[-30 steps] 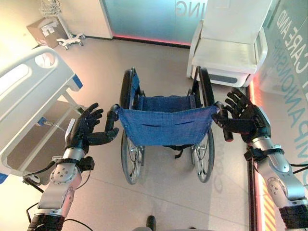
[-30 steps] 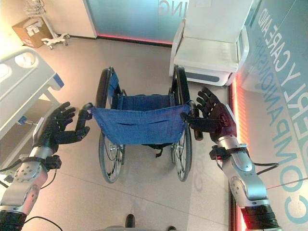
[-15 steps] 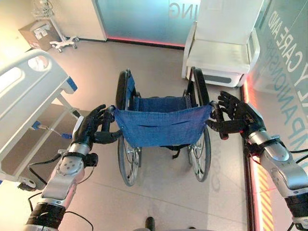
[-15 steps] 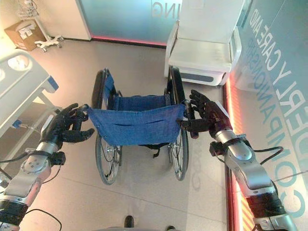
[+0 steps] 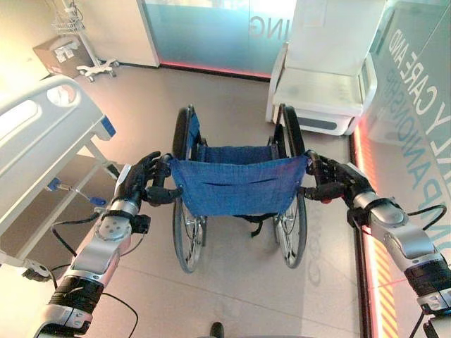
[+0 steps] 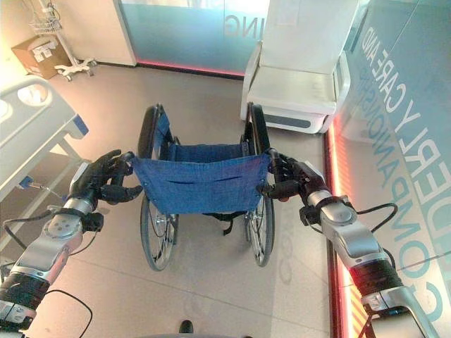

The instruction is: Push the wheelchair next to the bed

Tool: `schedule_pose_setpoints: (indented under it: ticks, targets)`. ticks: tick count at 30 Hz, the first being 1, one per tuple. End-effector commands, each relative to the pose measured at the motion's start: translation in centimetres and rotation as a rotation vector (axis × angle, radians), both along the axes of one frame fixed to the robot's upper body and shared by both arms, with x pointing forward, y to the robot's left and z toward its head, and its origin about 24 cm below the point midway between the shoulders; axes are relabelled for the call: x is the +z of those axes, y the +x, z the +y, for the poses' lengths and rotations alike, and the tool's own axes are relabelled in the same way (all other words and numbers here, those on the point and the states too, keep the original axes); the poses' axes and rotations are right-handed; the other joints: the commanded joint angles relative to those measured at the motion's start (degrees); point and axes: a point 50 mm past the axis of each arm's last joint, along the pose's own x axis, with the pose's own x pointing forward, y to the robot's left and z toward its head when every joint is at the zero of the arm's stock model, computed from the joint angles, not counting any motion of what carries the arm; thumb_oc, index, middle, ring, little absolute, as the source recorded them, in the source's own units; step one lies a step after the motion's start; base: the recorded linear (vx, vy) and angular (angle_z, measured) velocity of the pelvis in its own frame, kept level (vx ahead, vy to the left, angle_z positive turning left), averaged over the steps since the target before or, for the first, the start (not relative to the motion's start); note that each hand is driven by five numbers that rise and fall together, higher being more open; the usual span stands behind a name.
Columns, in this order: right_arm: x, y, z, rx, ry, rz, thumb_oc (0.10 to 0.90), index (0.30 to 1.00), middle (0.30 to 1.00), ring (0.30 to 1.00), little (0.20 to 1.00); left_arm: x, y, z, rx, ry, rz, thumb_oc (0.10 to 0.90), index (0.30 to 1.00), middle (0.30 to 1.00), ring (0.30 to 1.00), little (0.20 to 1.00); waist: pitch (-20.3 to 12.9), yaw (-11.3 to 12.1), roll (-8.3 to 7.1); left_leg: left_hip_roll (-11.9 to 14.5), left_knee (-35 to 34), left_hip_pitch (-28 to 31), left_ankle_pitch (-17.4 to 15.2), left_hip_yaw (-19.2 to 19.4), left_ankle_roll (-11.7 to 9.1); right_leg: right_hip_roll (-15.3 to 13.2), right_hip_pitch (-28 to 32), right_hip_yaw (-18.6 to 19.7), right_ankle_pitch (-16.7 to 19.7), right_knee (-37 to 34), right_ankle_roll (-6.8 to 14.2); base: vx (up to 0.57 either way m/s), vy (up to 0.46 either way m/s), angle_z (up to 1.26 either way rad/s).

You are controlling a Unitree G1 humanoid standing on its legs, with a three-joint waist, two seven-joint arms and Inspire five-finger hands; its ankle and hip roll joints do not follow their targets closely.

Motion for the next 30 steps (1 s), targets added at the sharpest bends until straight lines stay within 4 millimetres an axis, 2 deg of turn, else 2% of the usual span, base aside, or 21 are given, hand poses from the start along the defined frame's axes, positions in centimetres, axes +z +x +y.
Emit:
schedule_pose_setpoints:
  ticks: [1, 10, 16, 23, 30]
  targets:
    - [1.5, 1.0, -1.6, -0.127, -0.218, -0.062, 0.800, 0.900, 0.900, 0.900, 0.900, 3.1, 1.1, 3.4, 0.155, 0.175, -0.070, 0.800, 0.900, 0.900, 0.900, 0.900, -3.5, 1.2, 0.71, -0.6, 0.2, 1.3, -3.7, 3.1, -1.6, 0.5, -4.0, 0.3, 2.2, 1.0, 0.2, 0.00, 0.000, 0.00]
    - [2.1, 2.2, -0.4, -0.157, -0.187, -0.050, 0.800, 0.900, 0.900, 0.900, 0.900, 2.3, 1.8, 3.6, 0.181, 0.279, 0.041, 0.800, 0.900, 0.900, 0.900, 0.900, -3.2, 1.7, 0.78, -0.8, 0.2, 1.2, -3.8, 2.7, -1.6, 0.6, -3.9, 0.1, 2.3, 0.7, 0.0, 0.00, 0.000, 0.00]
    - [3.0, 3.3, -1.7, -0.222, -0.234, 0.033, 0.800, 0.900, 0.900, 0.900, 0.900, 1.8, 2.3, 5.0, 0.221, 0.360, 0.178, 0.800, 0.900, 0.900, 0.900, 0.900, -3.3, 1.9, 0.84, -0.9, 0.2, 1.2, -3.7, 2.8, -1.8, 0.7, -3.9, -0.1, 2.3, 0.8, 0.0, 0.00, 0.001, 0.01]
    - [3.5, 4.2, -3.3, -0.239, -0.350, 0.246, 0.800, 0.900, 0.900, 0.900, 0.900, 2.1, 3.0, 7.0, 0.341, 0.462, 0.364, 0.800, 0.900, 0.900, 0.900, 0.900, -3.6, 2.0, 0.58, -1.0, 0.2, 0.9, -3.6, 2.9, -1.8, 0.8, -4.0, -0.4, 2.2, 0.9, -0.1, 0.00, 0.000, 0.00]
    - [2.9, 4.7, -4.2, -0.243, -0.426, 0.436, 0.800, 0.900, 0.900, 0.900, 0.900, 2.0, 3.3, 8.0, 0.397, 0.492, 0.563, 0.800, 0.900, 0.900, 0.900, 0.900, -3.9, 2.2, 0.39, -1.2, 0.2, 0.8, -3.5, 2.7, -1.8, 0.8, -4.1, -0.6, 2.0, 1.1, -0.1, 0.00, 0.000, 0.00]
